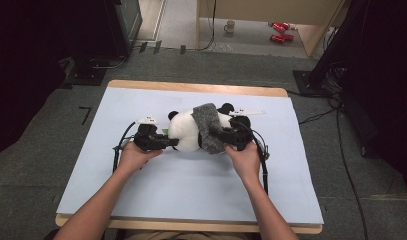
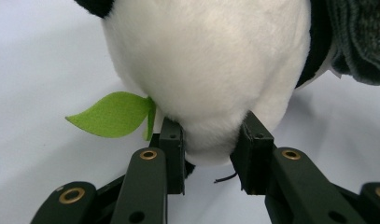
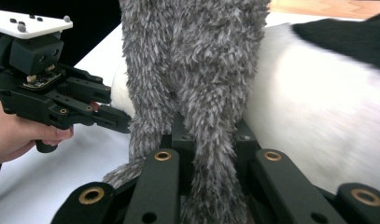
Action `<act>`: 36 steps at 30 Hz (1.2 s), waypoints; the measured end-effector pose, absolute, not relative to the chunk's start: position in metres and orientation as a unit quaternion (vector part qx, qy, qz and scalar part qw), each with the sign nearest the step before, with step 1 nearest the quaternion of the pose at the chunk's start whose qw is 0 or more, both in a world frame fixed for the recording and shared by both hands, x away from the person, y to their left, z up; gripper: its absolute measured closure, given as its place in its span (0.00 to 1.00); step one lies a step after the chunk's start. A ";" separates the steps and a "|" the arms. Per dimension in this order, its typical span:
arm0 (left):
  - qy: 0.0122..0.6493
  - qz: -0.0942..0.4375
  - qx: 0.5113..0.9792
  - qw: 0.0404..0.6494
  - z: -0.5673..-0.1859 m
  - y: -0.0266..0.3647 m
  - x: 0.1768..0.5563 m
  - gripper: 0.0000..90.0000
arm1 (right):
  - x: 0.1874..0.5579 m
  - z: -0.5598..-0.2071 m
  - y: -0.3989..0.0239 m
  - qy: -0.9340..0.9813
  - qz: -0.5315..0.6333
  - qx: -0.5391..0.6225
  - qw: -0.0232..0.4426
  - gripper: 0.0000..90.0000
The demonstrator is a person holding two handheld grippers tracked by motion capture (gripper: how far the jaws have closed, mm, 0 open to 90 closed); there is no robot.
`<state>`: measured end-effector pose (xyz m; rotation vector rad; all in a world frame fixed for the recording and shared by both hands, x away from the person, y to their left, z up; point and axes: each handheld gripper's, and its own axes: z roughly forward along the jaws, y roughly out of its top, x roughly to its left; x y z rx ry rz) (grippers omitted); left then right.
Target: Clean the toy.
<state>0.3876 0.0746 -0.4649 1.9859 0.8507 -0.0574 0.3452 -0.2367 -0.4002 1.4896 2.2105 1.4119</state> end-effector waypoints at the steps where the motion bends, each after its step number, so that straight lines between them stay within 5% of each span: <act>1: 0.349 -0.026 0.810 0.471 -0.465 0.075 0.389 0.76 | 0.345 -0.400 -0.239 0.729 0.468 0.496 0.064 0.87; 21: 0.361 -0.024 0.808 0.464 -0.467 0.075 0.392 0.76 | 0.344 -0.385 -0.297 0.685 0.464 0.555 0.084 0.87; 28: 0.342 -0.007 0.816 0.466 -0.466 0.072 0.387 0.76 | 0.335 -0.361 -0.263 0.694 0.513 0.500 0.070 0.87; 36: 0.346 -0.009 0.807 0.479 -0.462 0.062 0.371 0.76 | 0.340 -0.383 -0.204 0.739 0.494 0.457 0.032 0.87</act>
